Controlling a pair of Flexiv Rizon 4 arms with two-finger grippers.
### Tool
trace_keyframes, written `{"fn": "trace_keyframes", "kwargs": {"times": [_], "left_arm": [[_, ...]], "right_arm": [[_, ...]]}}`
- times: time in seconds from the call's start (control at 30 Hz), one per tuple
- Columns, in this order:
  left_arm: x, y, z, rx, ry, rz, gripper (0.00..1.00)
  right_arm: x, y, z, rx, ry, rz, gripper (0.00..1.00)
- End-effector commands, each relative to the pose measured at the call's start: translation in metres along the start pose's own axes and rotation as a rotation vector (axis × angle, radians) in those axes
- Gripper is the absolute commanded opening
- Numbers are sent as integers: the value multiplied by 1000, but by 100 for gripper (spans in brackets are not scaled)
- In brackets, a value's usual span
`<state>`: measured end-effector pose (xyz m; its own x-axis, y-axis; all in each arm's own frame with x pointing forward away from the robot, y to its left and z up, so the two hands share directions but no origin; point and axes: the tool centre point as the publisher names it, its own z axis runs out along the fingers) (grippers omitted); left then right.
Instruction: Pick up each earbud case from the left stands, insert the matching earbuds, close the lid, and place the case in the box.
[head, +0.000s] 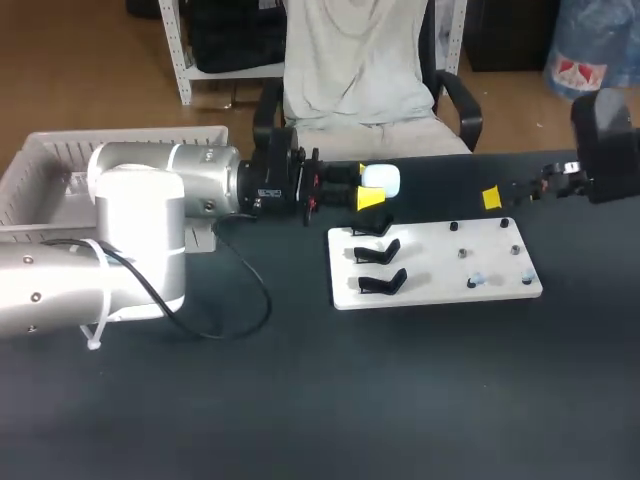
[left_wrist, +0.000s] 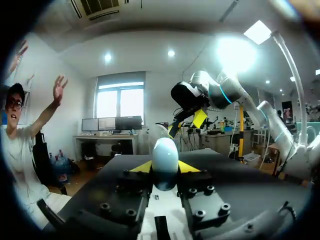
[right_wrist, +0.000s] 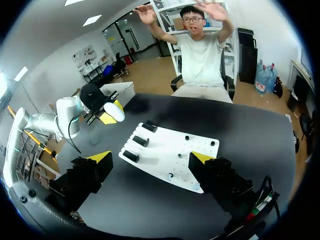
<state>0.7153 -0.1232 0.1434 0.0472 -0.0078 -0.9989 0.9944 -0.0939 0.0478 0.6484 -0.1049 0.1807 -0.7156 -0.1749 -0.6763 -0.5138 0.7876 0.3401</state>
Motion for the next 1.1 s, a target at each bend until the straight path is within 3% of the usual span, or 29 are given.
{"fn": "trace_keyframes", "kwargs": {"times": [0.03,0.6,1.1], "left_arm": [[1,4,0,6,0,2,0],[5,4,-4,-5,8,20,0],[5,4,-4,-5,8,20,0]], "right_arm": [[0,14,9,9,17,-2,100],[-15,49,50,-25,80,-31,100],[-39,60,89,-33,147,-69,100]]}}
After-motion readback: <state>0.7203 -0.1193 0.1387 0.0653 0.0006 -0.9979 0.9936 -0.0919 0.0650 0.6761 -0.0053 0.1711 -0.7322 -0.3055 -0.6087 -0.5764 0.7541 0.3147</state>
